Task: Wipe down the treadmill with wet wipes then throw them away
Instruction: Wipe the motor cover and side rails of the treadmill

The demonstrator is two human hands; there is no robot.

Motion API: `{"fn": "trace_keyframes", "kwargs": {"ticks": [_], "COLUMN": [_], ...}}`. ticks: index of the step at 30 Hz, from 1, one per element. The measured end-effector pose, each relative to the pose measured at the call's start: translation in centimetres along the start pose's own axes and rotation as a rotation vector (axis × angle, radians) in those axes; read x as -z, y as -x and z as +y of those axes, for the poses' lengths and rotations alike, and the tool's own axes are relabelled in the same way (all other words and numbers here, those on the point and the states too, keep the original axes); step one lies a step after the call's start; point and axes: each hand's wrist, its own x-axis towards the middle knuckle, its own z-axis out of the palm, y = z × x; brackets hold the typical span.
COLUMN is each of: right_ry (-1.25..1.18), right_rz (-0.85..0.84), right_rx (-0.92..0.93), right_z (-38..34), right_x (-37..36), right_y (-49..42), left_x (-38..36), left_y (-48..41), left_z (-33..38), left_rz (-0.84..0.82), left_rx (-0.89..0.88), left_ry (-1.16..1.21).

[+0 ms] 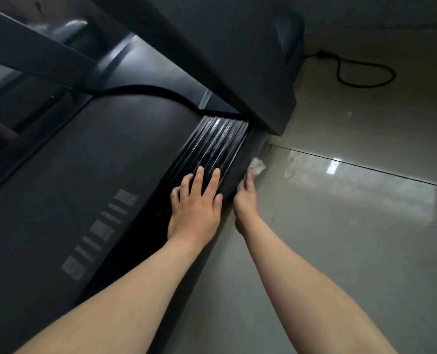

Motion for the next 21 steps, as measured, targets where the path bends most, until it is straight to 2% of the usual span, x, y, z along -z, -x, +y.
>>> {"fn": "trace_keyframes", "kwargs": {"ticks": [3,5,8,11,14,18,21], "right_ry": [0.037,0.067,-0.028,-0.111,-0.060,0.001,-0.017], "right_rz": [-0.094,-0.104,-0.072,-0.066,-0.082,-0.056,-0.004], "right_rx": [-0.171,-0.203,-0.165,-0.038,0.085,0.105,-0.001], "right_z": [2.8,4.2,3.0,-0.4,-4.4,-6.1,-4.8], "right_x": [1.5,1.6,1.1,0.8,0.0,-0.6,-0.7], "right_y": [1.0,1.8,2.2,1.6,-0.1,-2.0,-2.2], "left_x": [-0.2,-0.2,0.0,0.3,0.3,0.2,0.2], "left_y": [0.1,0.1,0.2,0.2,0.0,-0.1,0.0], "left_z": [-0.1,0.0,0.2,0.3,0.2,0.0,-0.1], "left_rz": [0.011,0.015,0.002,-0.005,-0.030,-0.027,-0.028], "left_rx": [0.003,0.002,0.009,0.012,0.015,0.011,0.011], "left_ry": [-0.014,-0.018,-0.025,-0.013,0.003,0.020,0.021]}}
